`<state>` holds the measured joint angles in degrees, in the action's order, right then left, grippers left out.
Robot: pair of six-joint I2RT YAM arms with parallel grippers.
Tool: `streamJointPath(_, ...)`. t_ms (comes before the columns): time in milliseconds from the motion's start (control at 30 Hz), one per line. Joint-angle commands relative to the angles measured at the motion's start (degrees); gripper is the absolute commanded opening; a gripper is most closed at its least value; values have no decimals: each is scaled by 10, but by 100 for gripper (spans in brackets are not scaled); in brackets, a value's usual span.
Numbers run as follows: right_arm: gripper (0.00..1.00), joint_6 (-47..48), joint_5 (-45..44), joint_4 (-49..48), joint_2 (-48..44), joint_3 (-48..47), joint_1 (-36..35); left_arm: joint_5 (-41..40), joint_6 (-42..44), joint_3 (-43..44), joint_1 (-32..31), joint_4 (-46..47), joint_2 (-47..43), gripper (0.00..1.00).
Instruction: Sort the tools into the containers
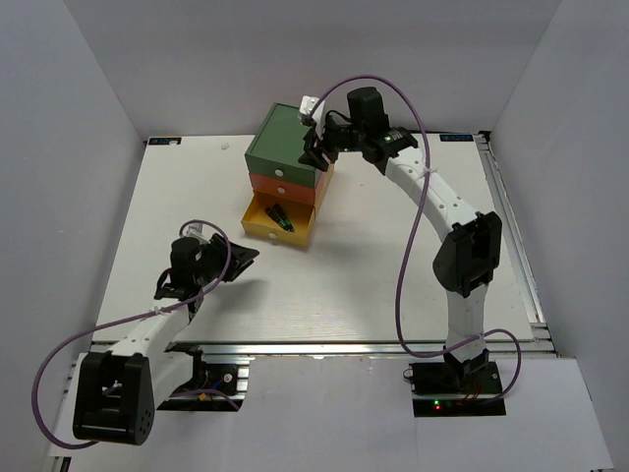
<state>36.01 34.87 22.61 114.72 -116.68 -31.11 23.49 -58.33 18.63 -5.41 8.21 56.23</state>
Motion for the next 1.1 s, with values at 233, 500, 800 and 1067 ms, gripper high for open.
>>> streamJointPath(233,64,-48,4,-32,10,-9,-18,8,8,11,1,52,92,49)
streamJointPath(500,62,-70,-40,-42,18,16,-48,3,30,75,2,64,217,47)
streamJointPath(800,33,-66,-97,-35,39,19,-50,14,37,150,2,91,328,44)
streamJointPath(1067,16,-60,-87,-15,40,27,-51,21,33,235,1,101,431,41)
